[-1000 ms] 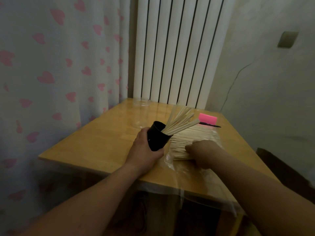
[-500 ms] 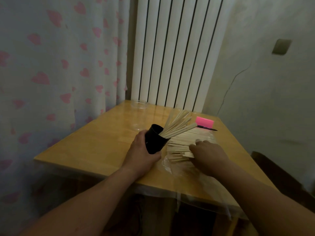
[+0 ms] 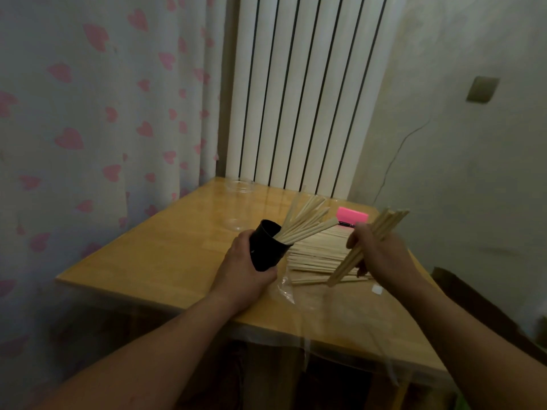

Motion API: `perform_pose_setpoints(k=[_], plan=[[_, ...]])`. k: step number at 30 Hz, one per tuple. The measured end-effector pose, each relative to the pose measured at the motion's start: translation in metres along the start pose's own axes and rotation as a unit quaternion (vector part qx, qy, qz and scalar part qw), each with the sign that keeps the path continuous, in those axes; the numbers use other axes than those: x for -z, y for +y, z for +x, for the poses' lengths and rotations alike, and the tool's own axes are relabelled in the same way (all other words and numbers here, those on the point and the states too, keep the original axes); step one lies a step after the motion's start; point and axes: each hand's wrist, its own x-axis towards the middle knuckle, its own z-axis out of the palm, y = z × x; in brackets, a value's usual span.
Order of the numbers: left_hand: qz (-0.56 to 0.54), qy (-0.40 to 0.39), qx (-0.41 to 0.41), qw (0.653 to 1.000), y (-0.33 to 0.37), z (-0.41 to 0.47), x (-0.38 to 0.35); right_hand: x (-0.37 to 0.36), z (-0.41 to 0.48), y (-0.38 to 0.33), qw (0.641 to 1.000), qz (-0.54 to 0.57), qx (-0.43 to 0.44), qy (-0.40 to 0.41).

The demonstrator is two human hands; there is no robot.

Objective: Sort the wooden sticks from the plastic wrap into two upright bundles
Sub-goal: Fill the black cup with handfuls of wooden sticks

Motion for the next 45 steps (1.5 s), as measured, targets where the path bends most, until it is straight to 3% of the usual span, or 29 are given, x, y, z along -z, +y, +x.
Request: perform_pose_setpoints(k=[5,12,16,22,27,34,38,42,45], plan=[[-0.010,0.000,0.005,1.000,0.001,0.000,0.000,0.018,0.006,-0.011,0.972,0.205,-0.117,-0.014],[-0.012,-0.006,0.007,1.000,0.002,0.000,0.000,0.018,0.010,-0.055,0.922,0.381,-0.060,0.024],[-0.010,-0.006,0.004,1.000,0.003,0.000,0.001,0.001,0.027,-0.083,0.946,0.319,-0.014,0.059],[-0.011,-0.007,0.002,1.000,0.003,-0.001,0.002,-0.038,0.044,-0.084,0.997,0.080,0.004,-0.009],[-0.011,-0.006,0.005,1.000,0.002,0.000,0.000,-0.052,0.048,-0.078,0.998,-0.006,0.024,0.061],[-0.002,-0.008,0.004,1.000,0.002,0.000,0.001,-0.059,0.049,-0.061,0.991,0.127,-0.023,0.027],[-0.004,-0.007,0.009,1.000,0.002,-0.001,0.001,-0.056,0.050,-0.060,0.972,0.222,-0.036,0.061],[-0.005,-0.008,0.009,1.000,0.002,-0.001,0.002,-0.057,0.048,-0.064,0.965,0.222,0.001,0.140],[-0.006,-0.008,0.008,1.000,0.001,-0.001,0.002,-0.059,0.049,-0.068,0.973,0.188,0.008,0.131]])
